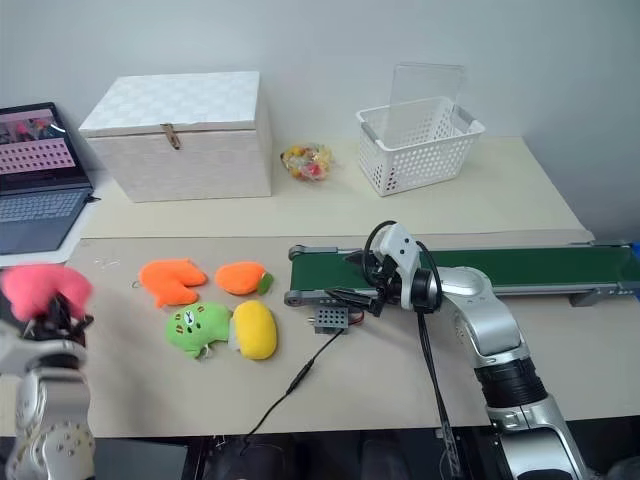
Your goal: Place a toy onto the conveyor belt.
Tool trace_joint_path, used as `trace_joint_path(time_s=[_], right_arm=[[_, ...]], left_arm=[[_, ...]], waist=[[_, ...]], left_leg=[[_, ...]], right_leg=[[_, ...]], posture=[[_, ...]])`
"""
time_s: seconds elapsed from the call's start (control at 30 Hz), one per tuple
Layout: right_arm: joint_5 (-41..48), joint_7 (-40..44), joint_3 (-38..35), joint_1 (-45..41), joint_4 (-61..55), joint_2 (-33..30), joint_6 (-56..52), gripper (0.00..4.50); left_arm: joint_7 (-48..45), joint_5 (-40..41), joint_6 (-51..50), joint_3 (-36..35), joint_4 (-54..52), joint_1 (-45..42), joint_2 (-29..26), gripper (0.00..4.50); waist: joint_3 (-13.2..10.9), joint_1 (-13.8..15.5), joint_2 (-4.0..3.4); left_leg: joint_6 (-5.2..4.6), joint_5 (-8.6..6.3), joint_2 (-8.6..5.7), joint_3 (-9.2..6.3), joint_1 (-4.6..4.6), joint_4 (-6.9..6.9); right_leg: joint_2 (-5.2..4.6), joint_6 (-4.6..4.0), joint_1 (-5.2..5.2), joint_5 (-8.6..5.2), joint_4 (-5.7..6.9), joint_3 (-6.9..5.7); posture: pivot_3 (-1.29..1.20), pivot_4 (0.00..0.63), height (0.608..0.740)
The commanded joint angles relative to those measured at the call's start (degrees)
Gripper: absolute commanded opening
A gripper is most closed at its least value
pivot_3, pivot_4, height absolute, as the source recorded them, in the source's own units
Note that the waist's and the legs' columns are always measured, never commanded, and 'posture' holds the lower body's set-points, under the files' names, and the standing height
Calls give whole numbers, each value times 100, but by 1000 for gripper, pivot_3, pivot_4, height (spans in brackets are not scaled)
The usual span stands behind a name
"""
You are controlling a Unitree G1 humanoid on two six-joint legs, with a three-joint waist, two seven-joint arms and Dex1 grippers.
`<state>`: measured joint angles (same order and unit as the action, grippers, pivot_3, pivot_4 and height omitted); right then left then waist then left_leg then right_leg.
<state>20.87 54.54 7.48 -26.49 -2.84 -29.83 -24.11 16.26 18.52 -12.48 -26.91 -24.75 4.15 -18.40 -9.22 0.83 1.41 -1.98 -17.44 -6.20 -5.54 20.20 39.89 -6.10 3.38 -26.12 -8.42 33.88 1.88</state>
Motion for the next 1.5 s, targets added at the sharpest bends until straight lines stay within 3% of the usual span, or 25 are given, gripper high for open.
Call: trace_joint_path(time_s=[0.03, 0.13, 0.33, 0.6, 0.9, 1.0, 1.2, 1.43, 1.5], right_arm=[[-9, -70, -141, -77, -120, 38, 153, 4500], [35, -143, -177, -55, -165, 93, 133, 4500], [14, -290, -210, 3, -157, 204, 185, 4500], [61, -575, -371, 156, -273, 342, 230, 4500], [55, -676, -427, 301, -393, 349, 275, 4500], [-28, -590, -400, 376, -433, 195, 313, 4500], [-21, -368, -467, 543, -501, -125, 389, 4500], [3, -104, -675, 677, -391, -519, 513, 4500], [133, 42, -766, 758, -550, -649, 487, 4500]], left_arm=[[-132, -3176, -120, 1858, -132, -418, -1200, 1305], [-755, -4947, 441, 3388, 600, -1062, -2027, 1305], [-911, -6433, 2618, 4814, 2096, -2405, -2746, 1305], [-610, -7223, 4946, 5594, 4213, -4003, -2984, 1305], [-513, -7517, 5822, 5826, 4938, -4351, -2671, 1305], [-596, -7408, 5884, 5782, 5121, -4335, -2574, 2058], [-871, -7304, 5748, 5709, 5334, -4294, -2500, 4202], [-1492, -6612, 5666, 5360, 5048, -3970, -2672, 4202], [-1925, -6058, 5604, 5138, 4897, -3779, -2760, 4202]], waist=[[-1, 10, 1], [0, 6, -5], [-2, -136, -8], [-3, -136, -10], [-3, -148, -9], [-3, -152, -9], [-3, -159, -9], [-3, -173, -10], [-3, -183, -10]], left_leg=[[0, 0, -1, 1, 1, -1], [3, 3, -2, 1, 0, -3], [5, 0, 13, 11, 9, -18], [6, -1, 9, 13, 12, -14], [0, -3, 6, 14, 16, -13], [-1, -4, 6, 14, 16, -10], [-4, -5, 6, 16, 9, -3], [-4, -5, 9, 21, 1, 2], [-4, -5, 10, 23, 1, 2]], right_leg=[[2, 0, -3, 0, 3, -1], [6, 0, -3, 0, 7, -4], [10, -1, -32, 0, 9, -2], [4, -1, -35, 0, 9, -6], [3, 0, -34, 0, 17, -7], [4, 0, -34, 0, 18, -8], [4, 1, -25, 0, 17, -8], [4, 1, -24, 0, 20, -6], [4, 1, -25, 0, 20, -5]], posture=[[0, 150, 740], [0, 150, 740], [0, 150, 740], [0, 150, 740], [0, 150, 740], [0, 150, 740], [0, 150, 740], [0, 150, 740], [0, 150, 740]])
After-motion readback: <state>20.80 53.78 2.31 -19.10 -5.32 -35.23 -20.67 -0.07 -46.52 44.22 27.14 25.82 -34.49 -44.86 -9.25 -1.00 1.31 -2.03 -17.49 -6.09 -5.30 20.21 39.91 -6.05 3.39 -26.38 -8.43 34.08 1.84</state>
